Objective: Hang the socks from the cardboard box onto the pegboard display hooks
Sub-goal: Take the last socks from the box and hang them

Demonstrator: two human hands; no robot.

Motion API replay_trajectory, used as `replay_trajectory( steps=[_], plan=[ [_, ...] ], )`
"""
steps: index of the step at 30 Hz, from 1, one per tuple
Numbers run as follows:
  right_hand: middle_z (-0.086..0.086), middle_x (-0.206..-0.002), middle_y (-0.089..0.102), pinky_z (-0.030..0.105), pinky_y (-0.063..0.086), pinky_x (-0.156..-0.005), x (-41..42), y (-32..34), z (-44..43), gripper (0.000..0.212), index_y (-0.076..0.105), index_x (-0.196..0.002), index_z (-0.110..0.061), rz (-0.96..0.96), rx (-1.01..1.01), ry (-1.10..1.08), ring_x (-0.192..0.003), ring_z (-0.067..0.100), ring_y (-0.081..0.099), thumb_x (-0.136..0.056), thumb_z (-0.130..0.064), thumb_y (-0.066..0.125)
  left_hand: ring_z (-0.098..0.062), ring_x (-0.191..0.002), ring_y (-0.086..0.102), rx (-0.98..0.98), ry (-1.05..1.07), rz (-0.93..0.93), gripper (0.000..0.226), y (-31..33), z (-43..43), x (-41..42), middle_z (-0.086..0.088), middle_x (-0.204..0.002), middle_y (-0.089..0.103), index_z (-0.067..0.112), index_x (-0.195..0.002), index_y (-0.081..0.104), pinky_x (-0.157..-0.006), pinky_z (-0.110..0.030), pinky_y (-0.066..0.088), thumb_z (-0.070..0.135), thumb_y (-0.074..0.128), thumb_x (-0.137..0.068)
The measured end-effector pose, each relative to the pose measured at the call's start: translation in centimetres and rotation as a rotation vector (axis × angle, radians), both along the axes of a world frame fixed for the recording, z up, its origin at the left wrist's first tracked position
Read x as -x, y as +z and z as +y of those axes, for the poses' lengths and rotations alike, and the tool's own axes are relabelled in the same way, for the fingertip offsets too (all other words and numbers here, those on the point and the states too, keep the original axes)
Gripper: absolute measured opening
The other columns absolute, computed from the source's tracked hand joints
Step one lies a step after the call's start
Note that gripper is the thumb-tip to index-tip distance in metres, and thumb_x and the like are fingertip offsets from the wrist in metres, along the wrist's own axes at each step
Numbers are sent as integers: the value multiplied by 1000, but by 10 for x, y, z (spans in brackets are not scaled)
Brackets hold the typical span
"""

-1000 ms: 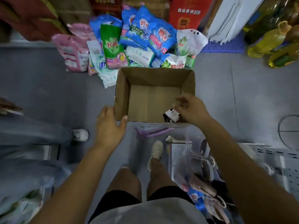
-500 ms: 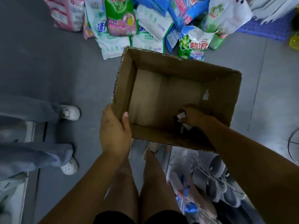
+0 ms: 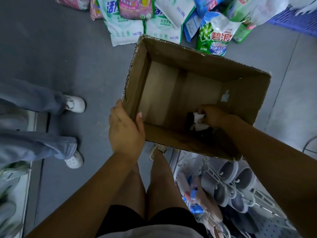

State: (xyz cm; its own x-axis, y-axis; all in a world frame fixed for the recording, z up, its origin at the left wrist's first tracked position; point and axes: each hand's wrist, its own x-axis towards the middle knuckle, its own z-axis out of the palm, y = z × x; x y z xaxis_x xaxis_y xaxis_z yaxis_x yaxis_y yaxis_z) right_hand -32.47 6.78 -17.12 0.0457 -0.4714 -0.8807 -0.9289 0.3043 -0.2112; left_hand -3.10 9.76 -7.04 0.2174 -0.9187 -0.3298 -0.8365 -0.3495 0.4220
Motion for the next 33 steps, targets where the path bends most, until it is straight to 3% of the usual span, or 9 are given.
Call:
replay_trajectory(
  steps=[3, 6, 10, 12, 14, 16, 20, 27, 33],
  plan=[
    [16, -117, 60, 30, 39, -77, -3, 24, 1, 26, 57, -111, -4, -121, 60, -186, -106, 30, 57, -94, -20, 69, -36, -130, 50, -38, -11, 45, 65, 4, -1, -1, -22, -142, 48, 0, -152, 31, -101, -45, 48, 32, 57, -101],
    [8, -108, 65, 35, 52, -76, -13, 62, 4, 20, 59, -109, -12, -260, 141, -400, -96, 23, 63, -96, -26, 67, -35, -140, 41, -88, 46, 122, 69, 18, -4, -1, -22, -152, 38, 1, -154, 26, -113, -46, 41, 33, 57, -102],
    [-9, -98, 73, 14, 54, -61, -37, 134, 19, 16, 61, -110, -30, -529, 205, -814, -86, 4, 71, -95, -32, 67, -38, -146, 31, -5, 67, 136, 64, 54, -6, 4, -24, -156, 30, -2, -152, 32, -119, -47, 32, 33, 54, -103],
    [-16, -97, 75, 13, 55, -64, -50, 172, 29, 18, 61, -112, -33, -649, 235, -923, -88, 0, 71, -94, -35, 65, -32, -136, 44, -24, 59, 204, 51, 78, -12, 7, -16, -143, 49, 4, -140, 50, -110, -35, 40, 39, 52, -104],
    [-16, -99, 75, 16, 56, -66, -63, 207, 40, 22, 61, -114, -31, -744, 260, -968, -91, 3, 72, -93, -35, 65, -20, -113, 62, -242, 123, 430, 43, 107, -22, 11, 3, -113, 68, 20, -110, 67, -88, -23, 46, 58, 50, -100],
    [-14, -99, 76, 17, 57, -65, -74, 240, 51, 20, 62, -112, -30, -794, 304, -987, -89, 5, 73, -92, -32, 65, -17, -98, 72, -482, 185, 762, 53, 137, -28, 16, 4, -99, 77, 24, -99, 74, -87, -32, 55, 73, 57, -86],
    [-4, -104, 77, 28, 61, -76, -94, 286, 85, 15, 67, -105, -22, -755, 460, -985, -95, 14, 74, -90, -20, 71, -31, -104, 74, -516, 135, 1062, 53, 175, -25, 15, -12, -110, 78, 8, -116, 73, -98, -55, 56, 47, 71, -80],
    [-20, -101, 75, 17, 58, -68, -130, 323, 169, 42, 68, -106, -29, -581, 639, -1197, -93, 4, 74, -69, -32, 87, -15, -96, 75, -467, 10, 1161, 16, 200, -27, -13, -2, -104, 79, 9, -112, 69, -75, -29, 62, 14, 63, -99],
    [6, -110, 76, 36, 60, -80, -162, 328, 230, 56, 70, -111, -19, -627, 850, -1659, -101, 27, 74, -60, -32, 89, -19, -105, 74, -630, -99, 1241, 28, 211, -15, -10, -8, -121, 74, 10, -124, 63, -80, -31, 62, 4, 62, -97]
  ],
)
